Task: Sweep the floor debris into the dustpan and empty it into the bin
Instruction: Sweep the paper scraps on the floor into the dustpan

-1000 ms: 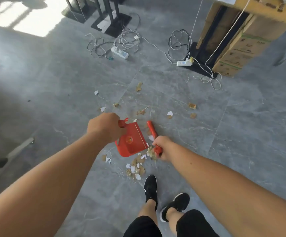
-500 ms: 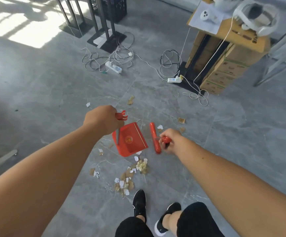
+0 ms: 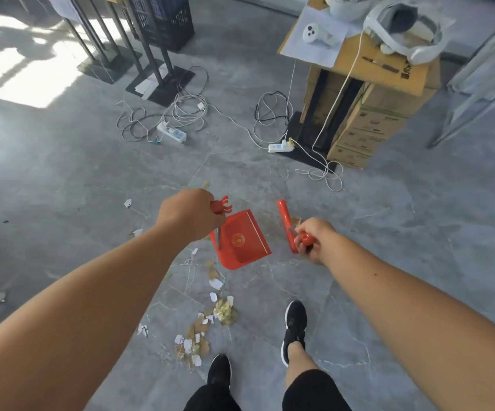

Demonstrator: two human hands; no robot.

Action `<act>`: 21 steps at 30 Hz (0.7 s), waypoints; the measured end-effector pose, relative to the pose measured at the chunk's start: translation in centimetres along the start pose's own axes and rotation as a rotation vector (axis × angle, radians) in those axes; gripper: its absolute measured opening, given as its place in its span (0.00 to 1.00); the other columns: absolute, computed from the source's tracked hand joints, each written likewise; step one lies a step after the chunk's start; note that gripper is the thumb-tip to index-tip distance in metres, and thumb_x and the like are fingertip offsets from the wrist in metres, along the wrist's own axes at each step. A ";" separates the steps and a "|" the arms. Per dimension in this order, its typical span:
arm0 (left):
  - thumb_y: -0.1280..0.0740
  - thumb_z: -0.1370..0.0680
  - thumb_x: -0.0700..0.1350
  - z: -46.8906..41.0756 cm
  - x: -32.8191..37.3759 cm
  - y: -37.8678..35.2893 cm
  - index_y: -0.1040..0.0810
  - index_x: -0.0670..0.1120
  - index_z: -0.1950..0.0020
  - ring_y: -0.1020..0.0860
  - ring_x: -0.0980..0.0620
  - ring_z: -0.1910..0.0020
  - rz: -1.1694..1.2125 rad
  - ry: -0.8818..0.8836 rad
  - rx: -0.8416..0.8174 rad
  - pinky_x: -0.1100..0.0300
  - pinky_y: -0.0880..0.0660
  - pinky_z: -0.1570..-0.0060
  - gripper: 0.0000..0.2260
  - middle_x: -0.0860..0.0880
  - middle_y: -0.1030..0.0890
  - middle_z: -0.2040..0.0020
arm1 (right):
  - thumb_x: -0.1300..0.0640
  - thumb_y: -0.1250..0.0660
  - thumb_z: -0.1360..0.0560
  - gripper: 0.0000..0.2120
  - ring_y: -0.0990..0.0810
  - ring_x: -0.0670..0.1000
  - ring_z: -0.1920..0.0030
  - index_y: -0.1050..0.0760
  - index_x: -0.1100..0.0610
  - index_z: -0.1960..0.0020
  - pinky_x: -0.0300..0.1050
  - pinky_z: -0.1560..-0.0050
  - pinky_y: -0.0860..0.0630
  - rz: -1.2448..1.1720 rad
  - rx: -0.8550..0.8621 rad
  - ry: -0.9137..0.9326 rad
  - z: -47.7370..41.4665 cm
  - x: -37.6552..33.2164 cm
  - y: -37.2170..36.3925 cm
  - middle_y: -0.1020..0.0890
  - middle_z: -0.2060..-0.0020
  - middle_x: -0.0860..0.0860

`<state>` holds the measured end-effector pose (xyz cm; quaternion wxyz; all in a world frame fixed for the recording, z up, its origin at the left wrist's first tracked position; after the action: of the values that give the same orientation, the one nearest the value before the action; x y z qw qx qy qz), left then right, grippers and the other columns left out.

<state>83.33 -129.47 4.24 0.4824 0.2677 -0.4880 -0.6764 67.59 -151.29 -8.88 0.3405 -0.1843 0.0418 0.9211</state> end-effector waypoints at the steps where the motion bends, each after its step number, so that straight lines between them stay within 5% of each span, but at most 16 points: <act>1: 0.32 0.24 0.59 -0.7 1.3 -0.2 0.23 0.48 0.60 0.25 0.46 0.62 -0.002 0.006 -0.009 0.57 0.30 0.63 0.15 0.51 0.24 0.62 | 0.67 0.44 0.24 0.10 0.33 0.44 0.87 0.30 0.56 0.46 0.32 0.86 0.38 -0.003 0.014 0.000 -0.6 -1.0 1.5 0.30 0.78 0.51; 4: 0.32 0.24 0.60 -2.6 4.7 -0.7 0.24 0.50 0.61 0.23 0.46 0.61 -0.002 0.028 -0.036 0.56 0.27 0.61 0.15 0.52 0.24 0.62 | 0.67 0.44 0.24 0.10 0.32 0.44 0.87 0.29 0.58 0.46 0.31 0.86 0.38 0.024 0.039 0.003 -2.0 -4.1 5.6 0.29 0.74 0.53; 7: 0.33 0.24 0.59 -4.3 7.4 -1.0 0.23 0.49 0.60 0.23 0.47 0.62 0.002 0.050 -0.033 0.57 0.28 0.64 0.15 0.52 0.23 0.63 | 0.67 0.43 0.23 0.06 0.32 0.44 0.85 0.30 0.59 0.53 0.31 0.86 0.38 0.054 0.074 0.010 -3.4 -6.8 8.6 0.30 0.81 0.52; 11: 0.34 0.24 0.59 -5.9 9.0 -1.4 0.23 0.48 0.61 0.24 0.47 0.63 -0.005 0.087 -0.019 0.58 0.31 0.66 0.15 0.52 0.23 0.64 | 0.66 0.42 0.24 0.07 0.30 0.47 0.73 0.31 0.59 0.48 0.32 0.84 0.34 0.128 0.133 -0.004 -5.4 -9.2 10.5 0.29 0.71 0.54; 21: 0.34 0.23 0.61 -5.3 4.7 -3.0 0.23 0.48 0.62 0.27 0.50 0.68 0.038 0.285 -0.005 0.59 0.32 0.67 0.17 0.51 0.22 0.64 | 0.66 0.45 0.22 0.09 0.33 0.44 0.84 0.32 0.56 0.58 0.29 0.83 0.35 0.299 0.122 -0.050 -8.6 -10.0 8.7 0.30 0.84 0.50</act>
<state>84.73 -135.68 -0.05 0.5603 0.3505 -0.4179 -0.6234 71.71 -165.82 -13.63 0.2110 -0.1322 0.1162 0.9615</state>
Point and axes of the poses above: each hand's wrist, its own z-axis away from the middle knuckle, its own y-axis out of the back of the hand, x = y × z, the point moved 6 cm from there along -z, towards the middle knuckle
